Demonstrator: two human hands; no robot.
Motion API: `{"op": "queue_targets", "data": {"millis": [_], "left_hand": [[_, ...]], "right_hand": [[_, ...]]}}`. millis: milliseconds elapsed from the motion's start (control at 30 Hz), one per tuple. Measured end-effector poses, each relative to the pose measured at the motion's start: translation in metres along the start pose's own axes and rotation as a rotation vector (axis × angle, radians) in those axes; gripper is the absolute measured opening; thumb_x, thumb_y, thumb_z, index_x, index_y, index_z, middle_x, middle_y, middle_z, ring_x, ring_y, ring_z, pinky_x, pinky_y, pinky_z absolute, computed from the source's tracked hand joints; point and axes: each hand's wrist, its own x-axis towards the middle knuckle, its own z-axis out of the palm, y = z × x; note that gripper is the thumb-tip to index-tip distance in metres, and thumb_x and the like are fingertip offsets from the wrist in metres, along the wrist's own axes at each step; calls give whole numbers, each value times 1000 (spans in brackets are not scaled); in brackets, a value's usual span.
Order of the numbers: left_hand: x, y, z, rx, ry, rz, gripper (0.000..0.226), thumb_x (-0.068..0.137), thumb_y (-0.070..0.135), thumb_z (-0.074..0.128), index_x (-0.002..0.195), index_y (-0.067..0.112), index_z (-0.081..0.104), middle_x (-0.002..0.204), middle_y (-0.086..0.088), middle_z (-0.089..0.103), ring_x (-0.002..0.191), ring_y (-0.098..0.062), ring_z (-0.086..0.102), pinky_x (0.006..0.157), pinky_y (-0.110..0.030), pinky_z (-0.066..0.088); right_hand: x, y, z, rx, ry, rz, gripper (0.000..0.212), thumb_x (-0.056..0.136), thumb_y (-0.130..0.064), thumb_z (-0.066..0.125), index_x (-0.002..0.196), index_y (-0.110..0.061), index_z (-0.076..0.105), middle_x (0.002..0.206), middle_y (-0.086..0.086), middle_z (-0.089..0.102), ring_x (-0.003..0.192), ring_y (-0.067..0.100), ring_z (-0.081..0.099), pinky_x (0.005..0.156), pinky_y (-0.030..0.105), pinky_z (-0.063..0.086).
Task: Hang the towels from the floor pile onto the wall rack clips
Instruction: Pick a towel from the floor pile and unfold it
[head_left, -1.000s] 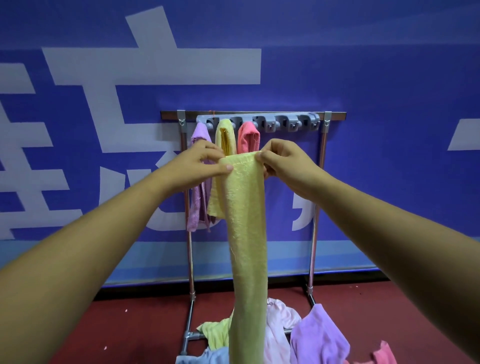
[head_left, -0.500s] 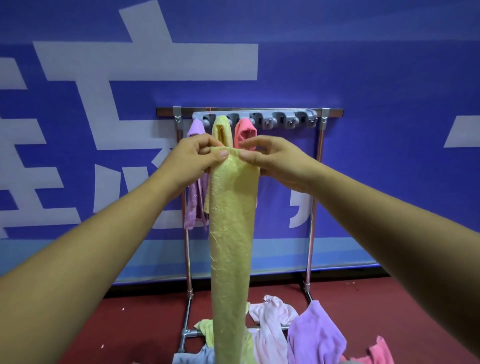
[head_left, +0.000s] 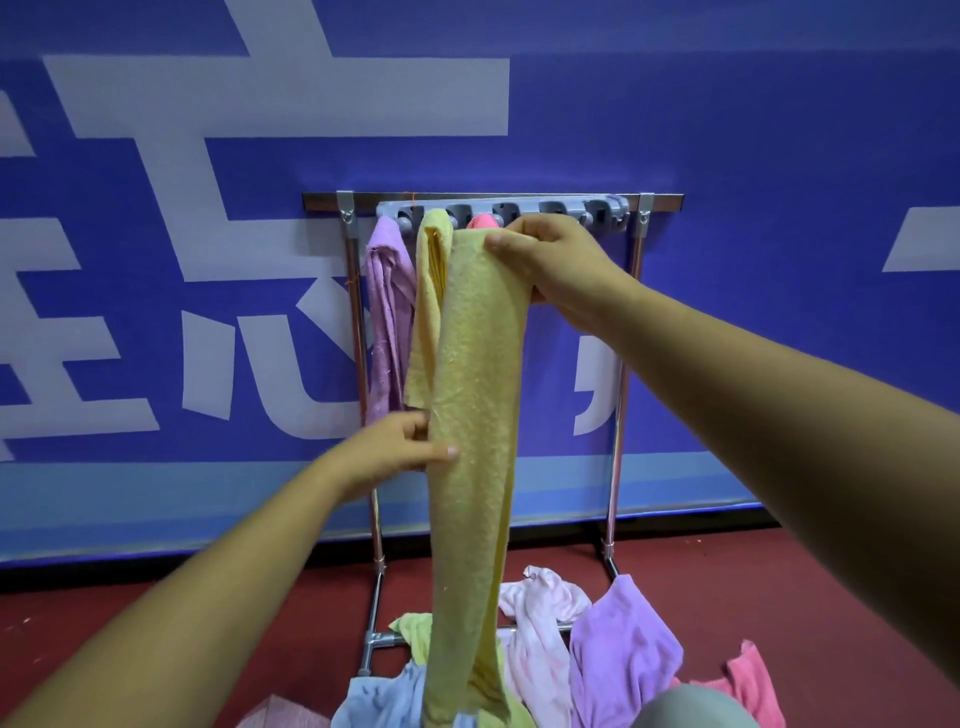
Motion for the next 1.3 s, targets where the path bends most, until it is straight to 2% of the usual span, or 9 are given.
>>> {"op": "queue_targets", "data": {"millis": [167, 300, 533, 633, 800, 900, 1000, 1100, 1300], "left_hand": [[-9, -56, 23, -101, -51, -81, 51, 69, 39, 85, 105, 5, 73, 109, -12, 74, 105, -23, 69, 95, -33, 53], [-5, -56, 15, -331, -9, 1, 65, 52, 47, 92, 103, 9, 76, 108, -12, 73, 98, -17, 69, 87, -25, 51], [8, 14, -14, -490, -39, 129, 72, 58, 35, 90, 118, 2, 66, 102, -13, 73, 90, -21, 71, 81, -32, 57], [11, 43, -15, -432, -87, 123, 69, 59, 35, 88, 116, 3, 65, 92, -9, 72, 80, -19, 70, 71, -30, 57], [17, 66, -9, -394, -159, 87, 14, 86, 15, 65, 96, 12, 74, 85, -7, 69, 77, -18, 67, 71, -28, 56], [17, 69, -16, -352, -166, 81, 17, 85, 22, 68, 99, 15, 73, 88, -5, 67, 80, -17, 64, 71, -31, 53], [14, 67, -22, -317, -215, 65, 48, 69, 32, 83, 109, 9, 70, 87, -6, 68, 75, -17, 65, 64, -29, 54], [11, 66, -21, -361, -258, 38, 60, 71, 23, 80, 122, -1, 61, 84, -9, 69, 69, -18, 67, 60, -27, 56], [12, 47, -18, -221, -365, -70, 61, 67, 36, 88, 115, 4, 69, 116, -15, 68, 104, -24, 66, 90, -34, 53]], "right_hand": [[8, 16, -12, -103, 181, 70, 16, 94, -20, 62, 81, -11, 59, 79, 6, 56, 70, 15, 57, 56, 30, 56], [4, 55, -38, -288, 271, 230, 8, 88, -11, 62, 83, -5, 60, 80, 13, 54, 72, 22, 61, 62, 38, 63], [-33, 136, -45, -427, -32, 862, 30, 88, -10, 73, 110, 8, 63, 86, 18, 68, 87, 30, 71, 89, 42, 59], [-39, 138, -32, -562, -197, 706, 33, 89, -21, 70, 114, 1, 68, 92, 14, 67, 90, 26, 68, 94, 43, 57], [-38, 95, -3, 290, -479, 424, 42, 99, -34, 56, 129, -5, 58, 122, 16, 58, 111, 29, 55, 98, 38, 44], [-34, 76, 8, 205, -553, 357, 43, 98, -33, 60, 127, -1, 58, 112, 19, 54, 103, 31, 50, 93, 42, 40], [-37, 62, 11, 96, -602, 326, 27, 94, -28, 67, 104, -4, 60, 80, 6, 52, 74, 17, 50, 72, 30, 40], [-37, 58, 11, 16, -590, 295, 22, 93, -17, 68, 82, -4, 55, 76, 11, 53, 72, 23, 53, 71, 35, 43], [-38, 48, -6, 277, -463, 357, 22, 98, -4, 50, 77, -4, 58, 63, 5, 64, 56, 16, 63, 54, 23, 50]]}}
